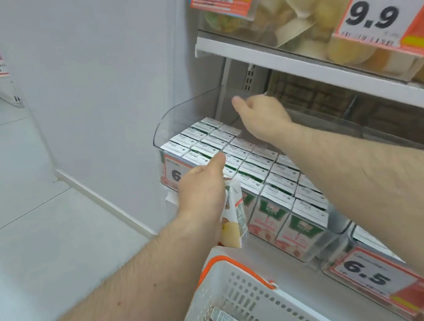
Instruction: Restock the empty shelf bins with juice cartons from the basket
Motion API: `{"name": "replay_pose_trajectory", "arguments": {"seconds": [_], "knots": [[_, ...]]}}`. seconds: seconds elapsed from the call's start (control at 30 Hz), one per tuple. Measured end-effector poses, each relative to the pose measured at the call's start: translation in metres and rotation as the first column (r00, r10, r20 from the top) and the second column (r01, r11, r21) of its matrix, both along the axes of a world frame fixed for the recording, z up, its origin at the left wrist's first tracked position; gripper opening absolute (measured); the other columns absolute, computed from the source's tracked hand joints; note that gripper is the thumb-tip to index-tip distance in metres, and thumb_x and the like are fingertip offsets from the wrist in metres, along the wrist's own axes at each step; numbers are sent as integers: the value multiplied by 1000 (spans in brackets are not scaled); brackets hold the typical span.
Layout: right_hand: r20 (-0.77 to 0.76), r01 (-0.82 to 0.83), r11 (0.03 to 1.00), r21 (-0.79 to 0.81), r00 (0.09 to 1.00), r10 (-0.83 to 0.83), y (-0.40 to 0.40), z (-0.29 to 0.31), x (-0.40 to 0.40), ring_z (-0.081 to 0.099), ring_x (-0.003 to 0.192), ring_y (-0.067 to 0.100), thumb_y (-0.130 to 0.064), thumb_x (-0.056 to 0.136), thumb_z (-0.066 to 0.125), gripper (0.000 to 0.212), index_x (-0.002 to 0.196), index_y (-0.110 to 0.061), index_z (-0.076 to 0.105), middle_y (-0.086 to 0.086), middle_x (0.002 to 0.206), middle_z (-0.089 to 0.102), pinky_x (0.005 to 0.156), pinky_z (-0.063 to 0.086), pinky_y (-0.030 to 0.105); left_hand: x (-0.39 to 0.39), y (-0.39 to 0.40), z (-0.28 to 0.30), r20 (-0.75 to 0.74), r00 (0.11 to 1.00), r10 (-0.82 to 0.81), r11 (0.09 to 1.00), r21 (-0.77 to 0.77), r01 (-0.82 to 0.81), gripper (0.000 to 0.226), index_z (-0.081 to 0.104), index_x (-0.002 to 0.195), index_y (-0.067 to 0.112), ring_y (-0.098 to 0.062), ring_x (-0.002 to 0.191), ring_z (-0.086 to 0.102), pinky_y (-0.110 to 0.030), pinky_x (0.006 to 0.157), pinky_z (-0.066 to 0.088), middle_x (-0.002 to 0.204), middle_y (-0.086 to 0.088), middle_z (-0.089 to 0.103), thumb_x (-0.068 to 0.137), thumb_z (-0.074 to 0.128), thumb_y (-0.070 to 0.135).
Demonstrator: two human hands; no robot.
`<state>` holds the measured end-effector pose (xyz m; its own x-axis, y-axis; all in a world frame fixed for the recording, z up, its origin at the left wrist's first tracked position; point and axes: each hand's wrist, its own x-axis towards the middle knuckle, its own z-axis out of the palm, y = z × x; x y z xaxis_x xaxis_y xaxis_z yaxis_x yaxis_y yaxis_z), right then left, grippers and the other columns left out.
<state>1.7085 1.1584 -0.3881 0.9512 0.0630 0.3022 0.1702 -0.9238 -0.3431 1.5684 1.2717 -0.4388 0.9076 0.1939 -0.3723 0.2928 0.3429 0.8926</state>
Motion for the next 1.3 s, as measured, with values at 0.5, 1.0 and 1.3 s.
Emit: {"name": "replay_pose_trajectory", "arguments": {"seconds": [0.5,1.0,1.3], "knots": [[-72,0,826,564,996,50,-98,-14,-257,55,70,10,-56,63,64,43,101,-36,61,-14,95,62,72,50,34,-83,-83,29,3,979,-204,932,-304,196,53,59,90,15,-25,65,60,-33,62,47,86,-9,63,96,35,61],[-282,255,147,956,935,215,-165,-35,-305,62,91,30,-13,64,58,53,116,-6,67,23,110,69,81,46,41,-111,-127,4,381,698,-606,722,-104,684,57,62,106,13,-18,79,55,-34,77,38,93,-8,65,54,70,35],[-386,343,360,868,921,54,-173,-32,-315,54,71,26,-9,77,59,43,120,-11,59,15,89,62,62,44,27,-126,-146,-14,539,599,-592,796,272,542,51,66,101,18,-11,84,67,-25,73,54,89,2,74,56,89,17]]}}
